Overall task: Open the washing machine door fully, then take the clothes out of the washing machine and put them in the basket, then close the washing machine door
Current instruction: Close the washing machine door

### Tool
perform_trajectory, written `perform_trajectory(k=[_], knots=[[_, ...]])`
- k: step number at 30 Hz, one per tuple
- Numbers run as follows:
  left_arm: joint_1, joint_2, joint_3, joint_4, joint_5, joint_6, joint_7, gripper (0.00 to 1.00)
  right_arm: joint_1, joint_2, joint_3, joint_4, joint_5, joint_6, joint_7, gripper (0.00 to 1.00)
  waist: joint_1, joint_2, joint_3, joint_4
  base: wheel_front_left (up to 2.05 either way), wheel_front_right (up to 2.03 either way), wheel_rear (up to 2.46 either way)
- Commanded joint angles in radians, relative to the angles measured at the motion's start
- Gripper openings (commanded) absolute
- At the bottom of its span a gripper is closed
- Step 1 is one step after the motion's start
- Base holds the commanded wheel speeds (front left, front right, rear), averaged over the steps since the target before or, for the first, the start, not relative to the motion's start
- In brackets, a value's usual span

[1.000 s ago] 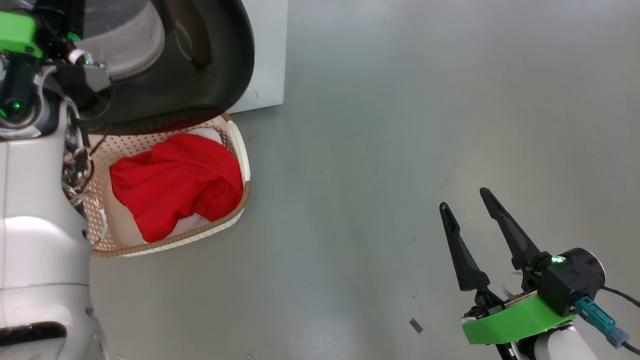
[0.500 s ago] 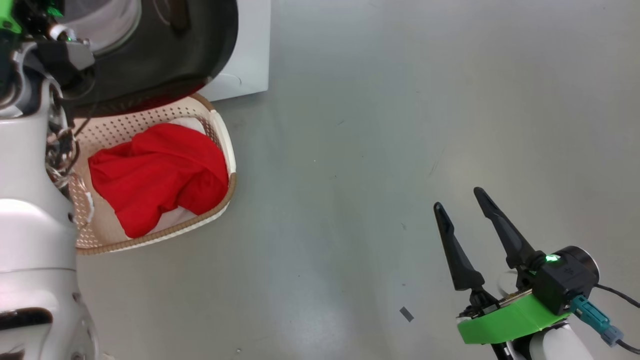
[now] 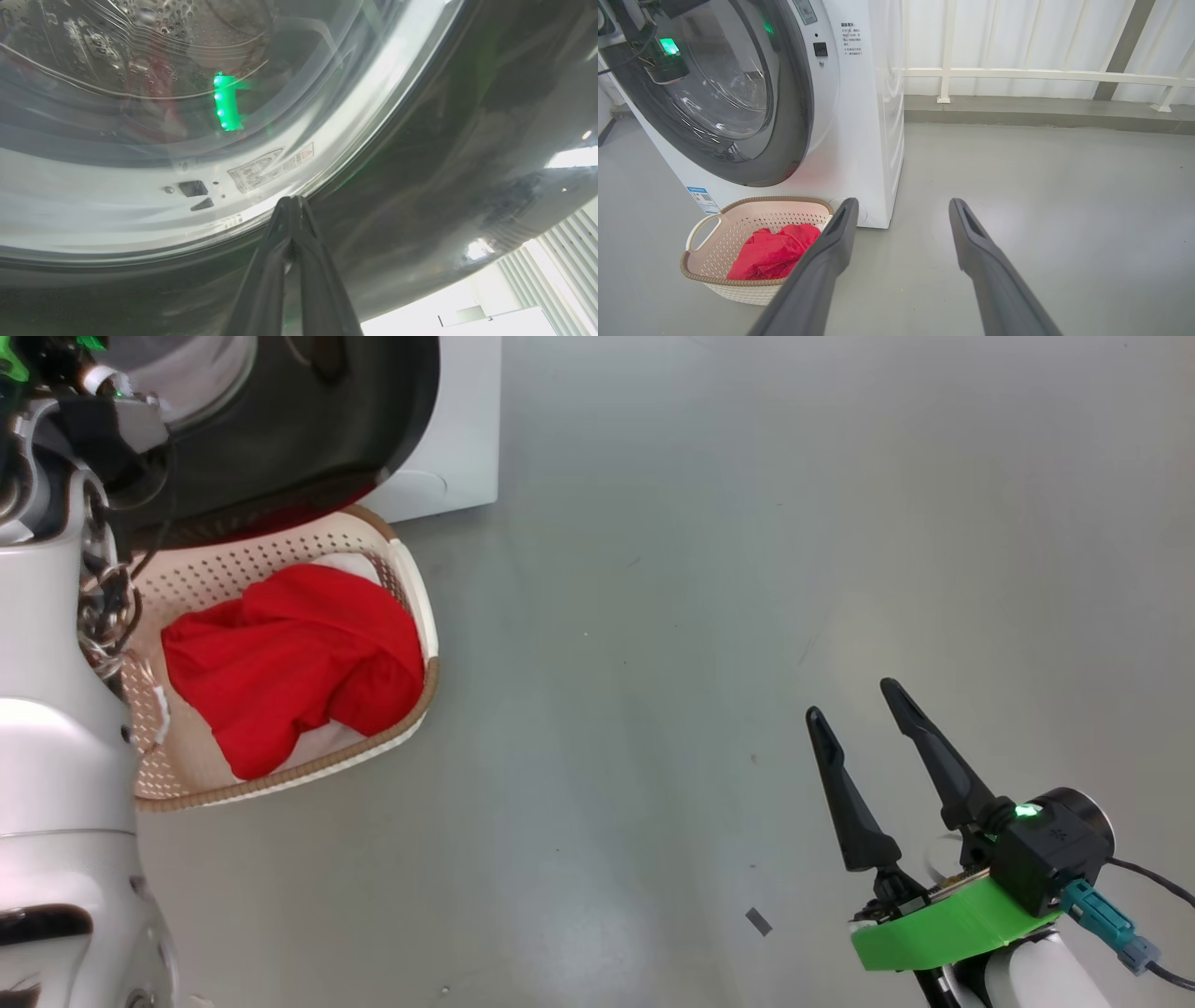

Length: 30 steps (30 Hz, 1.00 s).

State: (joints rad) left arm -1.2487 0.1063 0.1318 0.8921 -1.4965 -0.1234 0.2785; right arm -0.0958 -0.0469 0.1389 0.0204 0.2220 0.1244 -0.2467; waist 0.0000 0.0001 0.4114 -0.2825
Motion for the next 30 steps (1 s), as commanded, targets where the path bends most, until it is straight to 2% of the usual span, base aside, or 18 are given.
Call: perform_trajectory(k=[1, 10, 17, 19, 20, 21, 22, 30], knots=[[-0.004, 0.028, 0.0, -0.036, 0.011, -0.007, 0.003, 0.0, -0.021, -0.003, 0.018, -0.019, 0.011, 0.006, -0.01, 1.0, 0.0, -0.0001, -0.006, 0.005, 0.0, 0.0, 0.0], [0.092, 0.012, -0.027, -0.065, 0.023, -0.007, 0.015, 0.0, -0.024, -0.003, 0.021, 0.0, 0.026, 0.006, -0.013, 1.0, 0.0, -0.0001, -0.054, 0.049, 0.0, 0.0, 0.0], [0.194, 0.006, -0.062, -0.117, 0.07, -0.007, -0.031, 0.0, -0.024, -0.003, 0.008, 0.012, 0.028, 0.006, -0.014, 1.0, 0.0, -0.0001, -0.103, 0.09, 0.0, 0.0, 0.0], [0.226, 0.002, -0.067, -0.142, 0.079, -0.007, -0.047, 0.32, -0.021, -0.003, 0.002, 0.015, 0.027, 0.006, -0.014, 1.0, 0.0, -0.0001, -0.118, 0.102, 0.0, 0.0, 0.0], [0.242, 0.002, -0.069, -0.155, 0.085, -0.007, -0.058, 0.43, -0.02, -0.003, 0.001, 0.015, 0.026, 0.006, -0.014, 1.0, 0.0, -0.0001, -0.126, 0.108, 0.0, 0.0, 0.0], [0.258, 0.001, -0.069, -0.168, 0.088, -0.007, -0.067, 0.78, -0.019, -0.003, 0.001, 0.016, 0.026, 0.006, -0.014, 1.0, 0.0, -0.0001, -0.135, 0.112, 0.0, 0.0, 0.0], [0.273, -0.002, -0.068, -0.183, 0.086, -0.007, -0.071, 1.0, -0.017, -0.003, 0.0, 0.016, 0.026, 0.006, -0.014, 1.0, 0.0, -0.0001, -0.142, 0.117, 0.0, 0.0, 0.0], [0.395, 0.006, -0.074, -0.3, 0.127, 0.0, -0.119, 1.0, 0.0, -0.003, -0.008, 0.018, 0.032, 0.006, -0.015, 1.0, 0.0, -0.0001, -0.199, 0.143, 0.0, 0.0, 0.0]])
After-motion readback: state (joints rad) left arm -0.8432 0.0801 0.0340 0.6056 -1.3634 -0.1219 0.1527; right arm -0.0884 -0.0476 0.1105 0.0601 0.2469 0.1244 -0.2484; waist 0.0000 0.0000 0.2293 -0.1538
